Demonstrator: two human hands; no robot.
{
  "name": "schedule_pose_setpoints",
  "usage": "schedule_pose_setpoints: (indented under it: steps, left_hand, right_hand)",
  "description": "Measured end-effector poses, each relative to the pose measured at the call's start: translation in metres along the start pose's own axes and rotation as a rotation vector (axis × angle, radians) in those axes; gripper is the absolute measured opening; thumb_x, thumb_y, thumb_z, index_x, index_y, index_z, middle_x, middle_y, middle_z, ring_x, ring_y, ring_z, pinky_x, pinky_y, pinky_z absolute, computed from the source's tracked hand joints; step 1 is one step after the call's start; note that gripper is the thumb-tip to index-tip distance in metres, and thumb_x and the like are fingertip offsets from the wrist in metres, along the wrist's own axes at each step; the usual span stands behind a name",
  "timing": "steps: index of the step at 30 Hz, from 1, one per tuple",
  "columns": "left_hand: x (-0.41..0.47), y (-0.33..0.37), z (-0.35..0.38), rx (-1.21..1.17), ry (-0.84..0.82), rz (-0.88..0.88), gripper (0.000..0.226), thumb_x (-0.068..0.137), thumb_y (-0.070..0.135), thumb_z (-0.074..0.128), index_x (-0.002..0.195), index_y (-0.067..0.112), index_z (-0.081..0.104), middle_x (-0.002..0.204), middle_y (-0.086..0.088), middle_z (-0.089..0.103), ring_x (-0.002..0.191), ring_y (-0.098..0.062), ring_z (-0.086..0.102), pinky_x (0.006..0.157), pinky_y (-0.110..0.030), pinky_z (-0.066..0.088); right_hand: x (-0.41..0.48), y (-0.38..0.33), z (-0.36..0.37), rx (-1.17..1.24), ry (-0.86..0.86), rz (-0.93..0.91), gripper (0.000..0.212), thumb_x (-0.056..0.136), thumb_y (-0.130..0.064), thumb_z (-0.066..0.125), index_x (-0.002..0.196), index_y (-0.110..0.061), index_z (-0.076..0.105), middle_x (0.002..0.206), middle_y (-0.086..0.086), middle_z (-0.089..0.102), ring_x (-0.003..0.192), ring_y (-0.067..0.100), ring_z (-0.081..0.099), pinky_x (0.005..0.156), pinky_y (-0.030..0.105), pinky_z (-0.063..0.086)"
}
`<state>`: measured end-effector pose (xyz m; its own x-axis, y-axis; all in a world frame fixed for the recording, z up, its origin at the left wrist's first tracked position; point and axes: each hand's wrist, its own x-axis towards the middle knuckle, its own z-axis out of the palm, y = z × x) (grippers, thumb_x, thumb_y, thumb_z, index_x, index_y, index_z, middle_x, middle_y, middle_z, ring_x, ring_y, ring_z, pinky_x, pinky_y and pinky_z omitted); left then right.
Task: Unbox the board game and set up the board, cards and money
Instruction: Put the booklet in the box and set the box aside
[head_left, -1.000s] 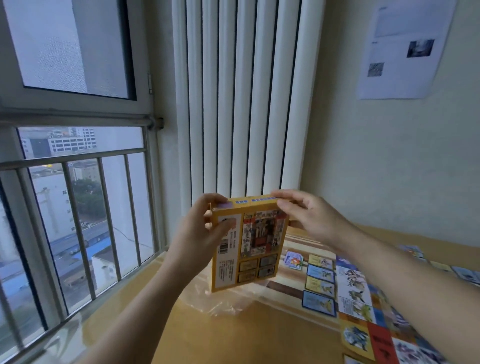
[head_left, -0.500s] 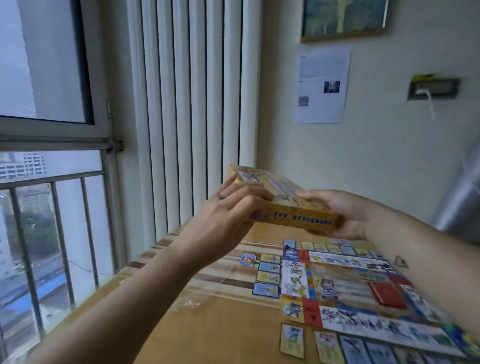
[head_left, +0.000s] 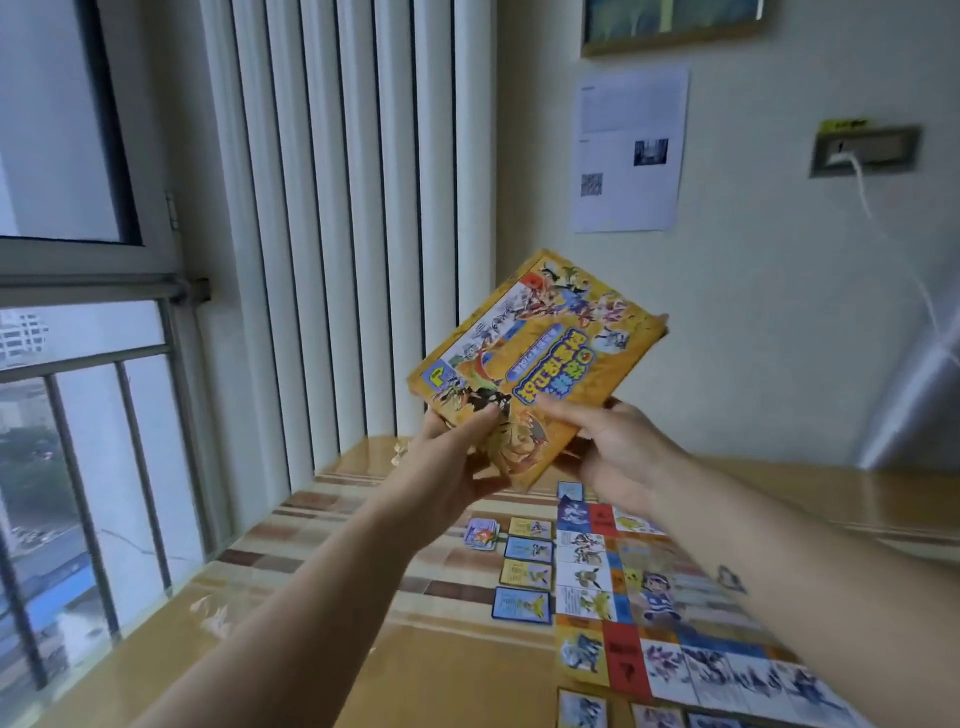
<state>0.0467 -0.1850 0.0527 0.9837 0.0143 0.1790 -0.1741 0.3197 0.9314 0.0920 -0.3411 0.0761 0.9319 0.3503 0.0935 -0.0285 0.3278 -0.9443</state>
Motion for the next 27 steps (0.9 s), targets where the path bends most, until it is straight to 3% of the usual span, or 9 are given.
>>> schedule_pose_setpoints:
  steps: [3,5,8,13,15,18,21,23,27]
  left_hand:
    - [0.046,0.003,-0.036,0.017,0.130,0.043,0.024,0.096,0.018,0.050,0.120,0.019,0.050,0.084,-0.001,0.074,0.076,-0.017,0.070,0.070,-0.040,0.057]
    - [0.083,0.006,-0.061,0.049,0.216,0.031,0.017,0.098,0.021,0.047,0.114,0.019,0.054,0.080,0.001,0.074,0.071,-0.015,0.070,0.075,-0.041,0.054]
    - [0.138,0.005,-0.085,0.064,0.301,0.005,0.015,0.099,0.026,0.046,0.107,0.020,0.056,0.078,0.003,0.074,0.065,-0.011,0.070,0.066,-0.033,0.056]
    - [0.202,-0.012,-0.090,0.082,0.379,-0.105,0.026,0.098,0.041,0.043,0.106,0.022,0.058,0.080,0.003,0.072,0.055,-0.007,0.065,0.045,-0.020,0.047]
    - [0.216,-0.019,-0.077,0.037,0.380,-0.170,0.027,0.098,0.044,0.041,0.106,0.025,0.059,0.084,0.002,0.073,0.058,-0.008,0.066,0.049,-0.022,0.051]
    - [0.232,-0.022,-0.042,-0.050,0.350,-0.314,0.023,0.099,0.037,0.044,0.107,0.021,0.058,0.087,0.000,0.073,0.066,-0.011,0.068,0.063,-0.028,0.054]
    - [0.248,-0.015,0.010,-0.095,0.258,-0.443,0.015,0.094,0.019,0.044,0.103,0.015,0.056,0.079,-0.004,0.072,0.064,-0.015,0.068,0.064,-0.030,0.054]
    - [0.257,-0.015,0.051,-0.082,0.150,-0.498,0.020,0.092,0.010,0.042,0.105,0.016,0.055,0.087,-0.007,0.071,0.072,-0.018,0.070,0.067,-0.031,0.054]
    - [0.271,-0.038,0.145,0.019,-0.050,-0.487,0.029,0.095,0.007,0.048,0.117,0.024,0.054,0.100,-0.008,0.065,0.087,-0.020,0.063,0.072,-0.035,0.055]
  right_hand:
    - [0.060,-0.015,-0.017,-0.050,0.066,-0.050,0.017,0.085,-0.018,0.065,0.098,-0.017,0.055,0.086,0.006,0.063,0.077,0.022,0.062,0.072,0.034,0.050]
    - [0.106,-0.022,-0.032,-0.127,0.087,-0.067,0.034,0.085,-0.022,0.066,0.112,-0.023,0.045,0.094,0.007,0.061,0.078,0.023,0.062,0.069,0.032,0.049]
    - [0.163,-0.021,-0.045,-0.337,0.040,-0.054,0.048,0.087,-0.021,0.065,0.129,-0.027,0.043,0.094,0.009,0.065,0.077,0.024,0.064,0.069,0.030,0.048]
    - [0.202,-0.013,-0.068,-0.434,0.026,0.007,0.038,0.091,-0.019,0.061,0.127,-0.024,0.047,0.099,0.011,0.069,0.074,0.022,0.066,0.064,0.030,0.050]
    - [0.203,-0.017,-0.082,-0.402,0.074,0.029,0.032,0.093,-0.018,0.059,0.123,-0.022,0.050,0.098,0.009,0.069,0.071,0.020,0.066,0.062,0.029,0.050]
    - [0.198,-0.034,-0.107,-0.353,0.213,0.073,0.030,0.092,-0.019,0.061,0.121,-0.017,0.054,0.097,0.010,0.069,0.069,0.020,0.064,0.060,0.029,0.049]
    - [0.184,-0.064,-0.143,-0.276,0.380,0.089,0.028,0.091,-0.020,0.062,0.118,-0.012,0.058,0.097,0.010,0.067,0.065,0.019,0.060,0.060,0.030,0.049]
    - [0.167,-0.086,-0.169,-0.137,0.525,0.102,0.027,0.089,-0.019,0.063,0.113,-0.009,0.059,0.089,0.009,0.064,0.065,0.019,0.057,0.060,0.029,0.049]
    - [0.130,-0.112,-0.219,0.210,0.757,0.141,0.033,0.076,-0.024,0.072,0.105,-0.015,0.059,0.099,0.008,0.064,0.085,0.021,0.061,0.066,0.030,0.051]
